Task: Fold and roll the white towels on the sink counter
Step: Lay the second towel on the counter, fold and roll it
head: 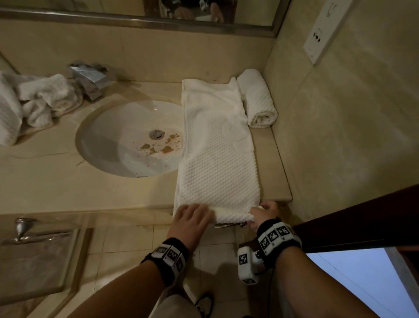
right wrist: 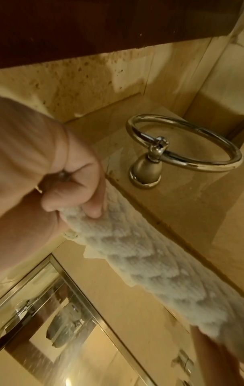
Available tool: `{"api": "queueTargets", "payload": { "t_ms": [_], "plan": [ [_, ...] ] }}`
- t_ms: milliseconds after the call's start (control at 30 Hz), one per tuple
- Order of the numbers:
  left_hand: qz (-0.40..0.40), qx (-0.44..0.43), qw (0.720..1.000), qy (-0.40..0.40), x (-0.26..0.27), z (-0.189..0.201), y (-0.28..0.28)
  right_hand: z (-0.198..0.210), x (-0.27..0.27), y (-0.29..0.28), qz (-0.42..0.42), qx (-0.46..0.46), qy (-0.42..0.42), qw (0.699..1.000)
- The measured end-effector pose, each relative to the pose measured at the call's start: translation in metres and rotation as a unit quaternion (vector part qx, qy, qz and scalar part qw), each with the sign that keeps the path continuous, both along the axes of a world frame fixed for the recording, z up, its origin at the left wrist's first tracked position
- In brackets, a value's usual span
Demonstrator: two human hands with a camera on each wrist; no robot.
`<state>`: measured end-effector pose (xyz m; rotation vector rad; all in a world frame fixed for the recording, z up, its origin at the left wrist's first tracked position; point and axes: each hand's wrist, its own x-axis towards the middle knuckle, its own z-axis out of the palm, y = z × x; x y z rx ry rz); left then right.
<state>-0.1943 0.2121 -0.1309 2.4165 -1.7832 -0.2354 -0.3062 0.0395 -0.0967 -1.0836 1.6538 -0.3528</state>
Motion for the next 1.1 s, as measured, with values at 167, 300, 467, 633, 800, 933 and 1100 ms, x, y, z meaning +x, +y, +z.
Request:
{"api": "queueTargets", "payload": {
  "t_ms": [167,300,467,633,800,933,1100],
  "plan": [
    [0.036,-0.033,0.999,0.012,0.016,0.019,-0.026,0.002,0.001,-0.007,0.003,0.014,0.006,1.0],
    [0.097,-0.002,0.993,0.068,0.027,0.032,-0.048,0.008,-0.006,0.008,0.243,-0.304,0.188,0.902],
    [0.107,0.031,0.99,0.09,0.041,0.036,-0.063,-0.014,0.0,0.031,0.519,-0.464,0.261,0.669],
    [0.076,0.026,0.994,0.079,0.049,0.034,-0.064,-0.008,0.019,0.005,0.578,-0.381,0.278,0.666],
    [0.041,0.056,0.996,-0.057,0.044,0.024,-0.042,0.026,0.057,-0.033,0.682,-0.244,0.281,0.63],
    [-0.002,0.15,0.986,-0.072,0.042,0.027,-0.042,0.032,0.077,-0.059,0.714,-0.137,0.255,0.638],
    [0.04,0.141,0.989,0.029,0.066,0.041,-0.073,0.023,0.061,-0.043,0.636,-0.395,0.283,0.599]
  ]
}}
